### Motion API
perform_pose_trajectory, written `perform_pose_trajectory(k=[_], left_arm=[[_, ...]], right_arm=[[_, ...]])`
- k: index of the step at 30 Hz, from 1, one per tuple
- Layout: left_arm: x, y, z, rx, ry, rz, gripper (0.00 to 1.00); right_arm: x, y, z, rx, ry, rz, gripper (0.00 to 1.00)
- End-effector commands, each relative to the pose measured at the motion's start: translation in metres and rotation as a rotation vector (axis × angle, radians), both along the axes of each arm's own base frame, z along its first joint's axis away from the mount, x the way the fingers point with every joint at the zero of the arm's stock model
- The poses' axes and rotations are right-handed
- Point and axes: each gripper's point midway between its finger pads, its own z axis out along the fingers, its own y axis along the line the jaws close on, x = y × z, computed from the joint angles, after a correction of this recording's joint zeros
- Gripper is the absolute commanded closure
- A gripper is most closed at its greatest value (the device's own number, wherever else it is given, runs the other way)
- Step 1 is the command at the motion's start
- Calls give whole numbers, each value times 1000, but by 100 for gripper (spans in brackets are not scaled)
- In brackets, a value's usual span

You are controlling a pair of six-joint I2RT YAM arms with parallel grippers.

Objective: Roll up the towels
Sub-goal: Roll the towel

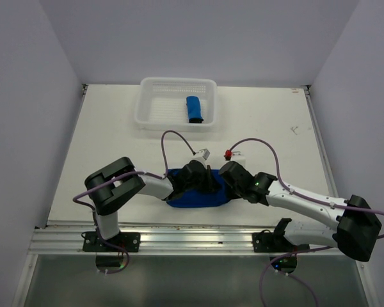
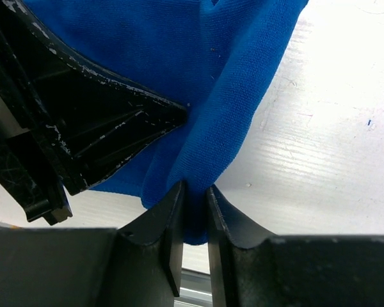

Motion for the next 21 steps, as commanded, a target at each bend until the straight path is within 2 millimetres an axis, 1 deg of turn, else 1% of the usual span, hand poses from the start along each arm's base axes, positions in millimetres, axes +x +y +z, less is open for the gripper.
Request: perform_pose_trajectory(k=[1, 3, 6, 10, 11, 13, 14, 16, 17, 21], left_arm=[[4, -4, 22, -59, -46, 19, 100], [4, -5, 24, -65, -48, 15, 100], [3, -4, 25, -63, -49, 15, 100], [4, 1, 32, -63, -63, 31, 100], [4, 1, 39, -76, -74, 33, 100], [7, 7, 42, -69, -89, 56, 100], [7, 8, 50, -77, -103, 60, 100], [7, 11, 53, -69, -112, 63, 100], [7, 11, 59, -78, -120, 63, 100], [2, 14, 59, -78, -108, 55, 100]], right_arm=[[7, 11, 11, 39, -22, -7, 79], [6, 12, 11, 39, -19, -9, 85], [6, 14, 13, 47, -18, -4, 87], [5, 16, 16, 46, -17, 4, 88], [6, 17, 17, 46, -19, 5, 88], [5, 17, 17, 31, -14, 8, 88], [5, 16, 15, 22, -9, 8, 88], [5, 18, 16, 22, -7, 10, 88], [5, 19, 16, 21, -3, 11, 88], [6, 18, 16, 19, -4, 1, 88]])
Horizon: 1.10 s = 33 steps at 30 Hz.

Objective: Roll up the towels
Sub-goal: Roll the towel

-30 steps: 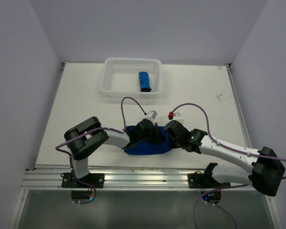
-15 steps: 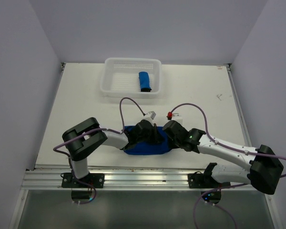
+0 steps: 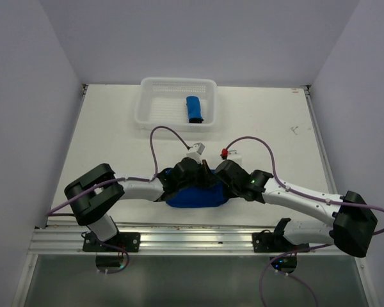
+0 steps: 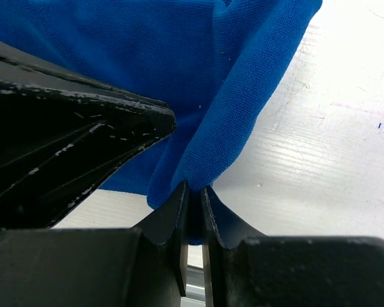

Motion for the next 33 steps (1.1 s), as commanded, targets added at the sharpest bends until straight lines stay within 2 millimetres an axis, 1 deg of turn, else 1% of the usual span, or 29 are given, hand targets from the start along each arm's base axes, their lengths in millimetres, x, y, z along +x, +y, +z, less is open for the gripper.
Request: perform_pose_trajectory(k=[1, 7, 10, 12, 17, 23, 26, 28, 32, 33], left_arm=[[-6, 3, 3, 3, -15, 2, 100], [-24, 1, -16, 31, 39, -16, 100], [-30, -2, -20, 36, 49, -24, 100], [-32, -5, -19, 23, 47, -29, 100], [-41, -14, -26, 37, 56, -52, 100], [-52, -14, -36, 50, 74, -54, 100], [-56, -14, -38, 35, 79, -53, 100], [-58, -14, -40, 35, 81, -46, 100], [-61, -12, -42, 38, 80, -40, 100], [-62, -11, -43, 38, 82, -35, 100]], right_arm=[[5, 7, 12, 23, -16, -17, 88], [3, 3, 13, 20, -13, -38, 88], [2, 1, 15, 21, -10, -43, 88], [1, 1, 15, 24, -10, -44, 88], [1, 2, 16, 38, -6, -51, 89], [0, 4, 15, 52, -2, -64, 89], [0, 10, 14, 79, 8, -59, 89], [-2, 19, 12, 112, 22, -48, 89], [-6, 29, 2, 154, 54, -39, 89], [-5, 35, 0, 177, 58, -39, 88]])
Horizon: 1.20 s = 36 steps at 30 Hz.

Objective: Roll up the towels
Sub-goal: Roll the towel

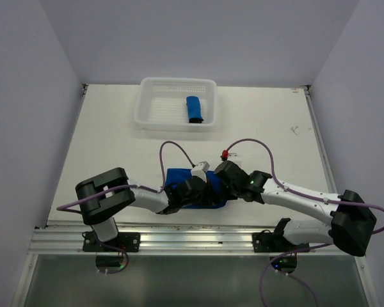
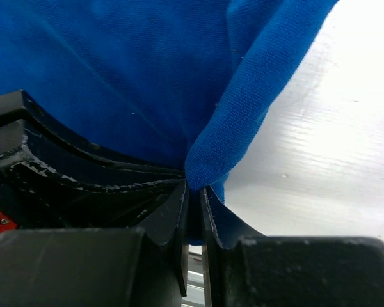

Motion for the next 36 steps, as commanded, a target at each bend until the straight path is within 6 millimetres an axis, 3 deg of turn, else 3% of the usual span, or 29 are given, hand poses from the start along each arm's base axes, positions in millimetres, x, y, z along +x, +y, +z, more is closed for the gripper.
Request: perform_pose_trajectory(k=[1, 9, 18, 25, 30, 32, 35, 36], left_arm=[[-2, -1, 2, -26, -13, 25, 100], [-8, 12, -1, -18, -21, 49, 100], [-15, 32, 2, 1, -41, 76, 100], [-16, 46, 18, 42, -133, 122, 100], [-25, 57, 19, 51, -170, 132, 100], [-25, 63, 17, 65, -173, 142, 98], [-22, 70, 15, 87, -179, 165, 86], [-21, 70, 18, 81, -182, 171, 78]], right_arm=[[1, 29, 1, 126, 8, 5, 88], [-5, 45, -26, 174, 75, -5, 85], [-8, 50, -43, 157, 114, -6, 82], [-7, 56, -38, 168, 115, -22, 72], [-9, 58, -40, 174, 139, -38, 67], [-11, 57, -43, 171, 151, -49, 64], [-12, 57, -44, 177, 160, -68, 59], [-11, 56, -45, 176, 163, -84, 52]])
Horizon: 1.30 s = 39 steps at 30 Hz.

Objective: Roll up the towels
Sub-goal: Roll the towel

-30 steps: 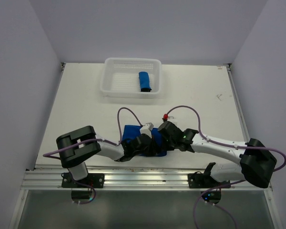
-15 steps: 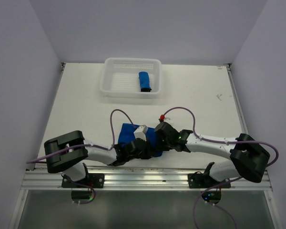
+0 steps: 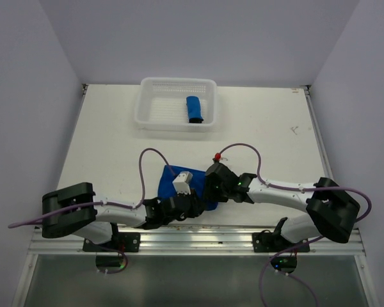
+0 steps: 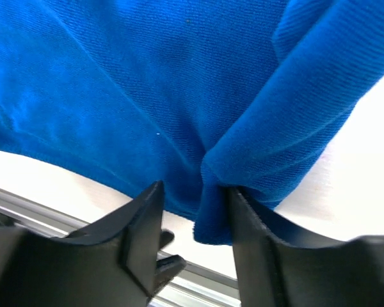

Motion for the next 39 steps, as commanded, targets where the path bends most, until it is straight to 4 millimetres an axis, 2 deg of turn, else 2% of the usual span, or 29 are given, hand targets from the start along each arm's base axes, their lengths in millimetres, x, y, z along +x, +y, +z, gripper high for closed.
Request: perform_pose_trajectory(k=[1, 2, 3, 5, 6, 10, 14, 18, 23, 29, 36, 39], left_arm=[[12, 12, 5, 21, -60, 67, 73], [13, 13, 6, 23, -64, 71, 69], [15, 14, 9, 18, -72, 82, 59], [16, 16, 10, 12, -78, 92, 50], [17, 16, 12, 7, -80, 96, 38], [19, 12, 16, -14, -93, 101, 29], [22, 3, 17, -17, -101, 97, 29], [24, -3, 8, 12, -99, 94, 38], [28, -7, 8, 33, -95, 109, 42], [33, -4, 13, 75, -100, 140, 41], [37, 18, 9, 150, -106, 198, 40], [41, 12, 20, 138, -139, 193, 41]], right_arm=[[-7, -1, -10, -13, 54, -33, 51], [-8, 0, -9, -9, 55, -37, 50], [-7, -1, -9, -7, 59, -48, 50], [-7, -1, -10, -8, 64, -62, 49], [-7, -1, -10, -6, 70, -71, 49], [-8, 3, -10, 21, 89, -97, 48], [-10, 8, -8, 53, 110, -115, 47], [-12, 11, -6, 71, 124, -120, 47], [-14, 10, -4, 80, 132, -123, 47], [-17, 10, -3, 92, 143, -123, 47], [-21, 11, -5, 105, 161, -123, 47], [-22, 13, -6, 116, 172, -121, 47]])
